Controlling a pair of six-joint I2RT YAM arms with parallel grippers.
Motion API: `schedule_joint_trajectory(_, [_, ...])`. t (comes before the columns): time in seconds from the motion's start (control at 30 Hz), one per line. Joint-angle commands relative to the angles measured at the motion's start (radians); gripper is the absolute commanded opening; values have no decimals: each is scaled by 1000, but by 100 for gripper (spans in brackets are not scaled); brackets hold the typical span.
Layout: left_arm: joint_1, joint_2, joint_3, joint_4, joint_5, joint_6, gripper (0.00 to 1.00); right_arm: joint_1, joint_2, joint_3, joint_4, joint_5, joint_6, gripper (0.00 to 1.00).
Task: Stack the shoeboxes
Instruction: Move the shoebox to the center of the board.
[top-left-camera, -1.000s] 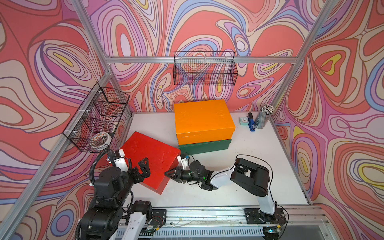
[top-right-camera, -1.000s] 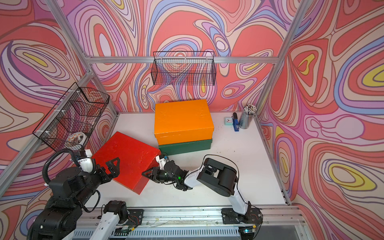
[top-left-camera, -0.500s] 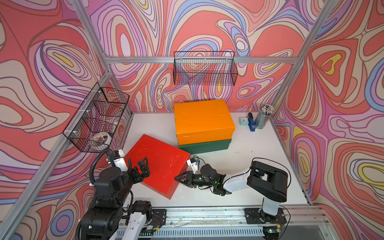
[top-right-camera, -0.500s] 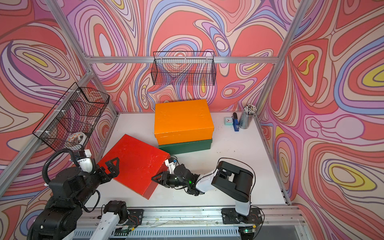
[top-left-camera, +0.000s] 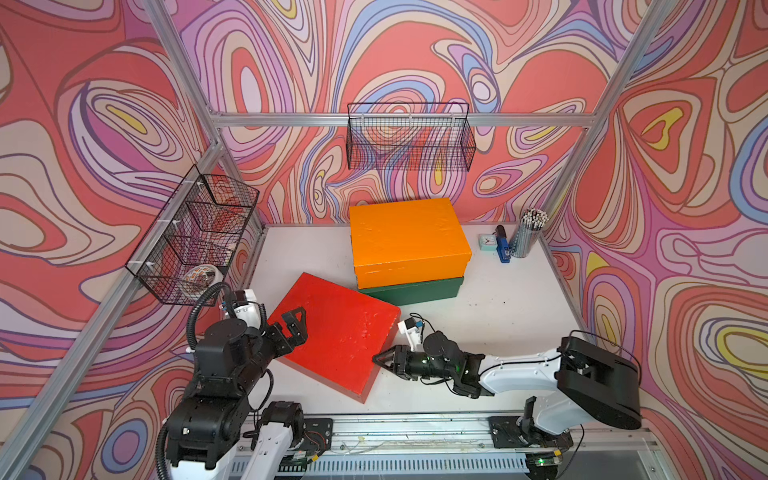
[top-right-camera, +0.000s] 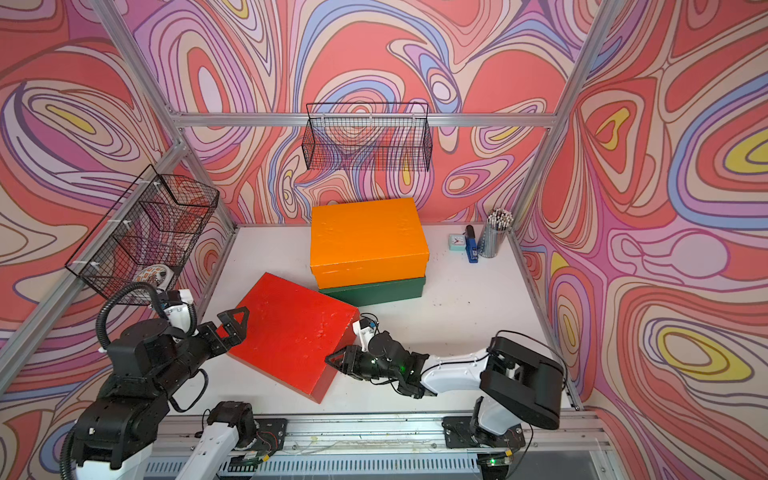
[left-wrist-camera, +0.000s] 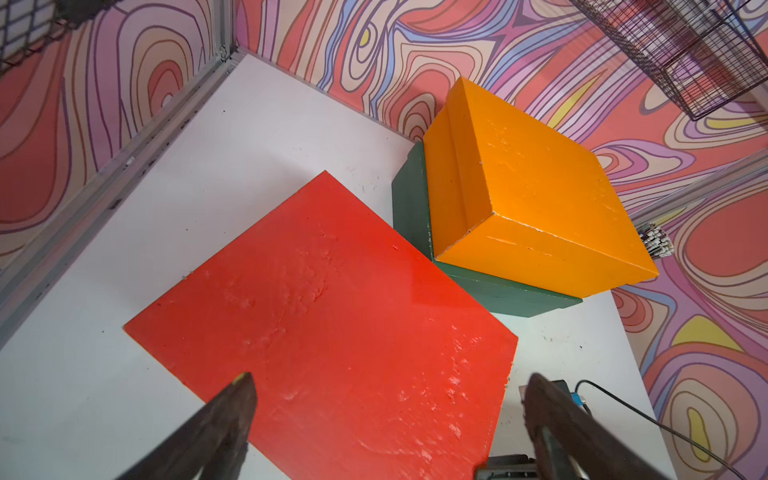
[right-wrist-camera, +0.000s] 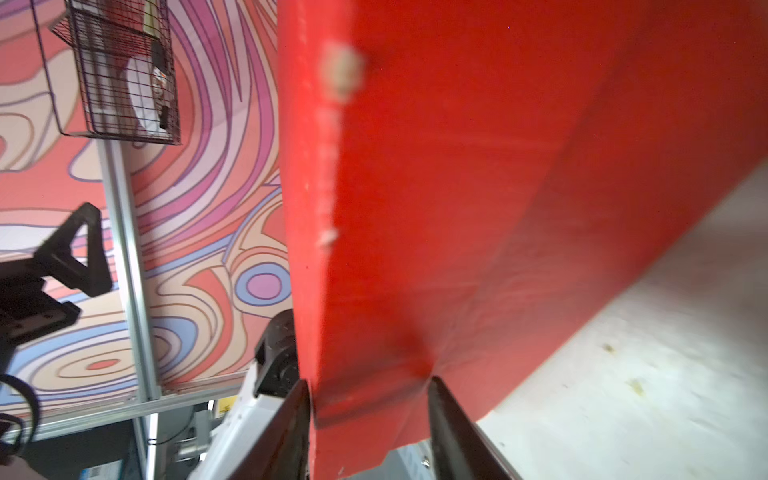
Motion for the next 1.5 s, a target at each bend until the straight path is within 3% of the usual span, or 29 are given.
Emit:
schedule_joint_trajectory(0.0, [4,57,-11,57,32,-53,100,-23,-92,-37,-218,88,-36,55])
schedule_joint_trajectory(0.2, [5,120,-89,155,4,-59,100,-87,-229,-105,-284,108,-34,69])
schedule_joint_trajectory(0.3, [6,168,-106,194,-75,-47,100,-102,-250,-106,-287,99,-59,74])
schedule_joint_trajectory(0.5, [6,312,-93,262,-182,-34,100,-103,-232,14,-348,83,-168,81])
schedule_joint_trajectory(0.67, [12,419,-95,316,-298,-21,100,-122,-166,43,-304,67,-173,84])
schedule_joint_trajectory(0.83, [60,504,-128,392,-346,7,100,-155,-60,84,-292,18,-182,84])
schedule_joint_trajectory(1.0, [126,604,-131,445,-329,40,100,-178,33,96,-297,17,-175,72])
schedule_joint_trajectory(1.17, [144,680,-136,496,-245,53,99,-185,34,92,-338,50,-174,68])
schedule_joint_trajectory(1.47, [150,829,-127,485,-198,44,96,-185,-7,146,-443,85,-231,68])
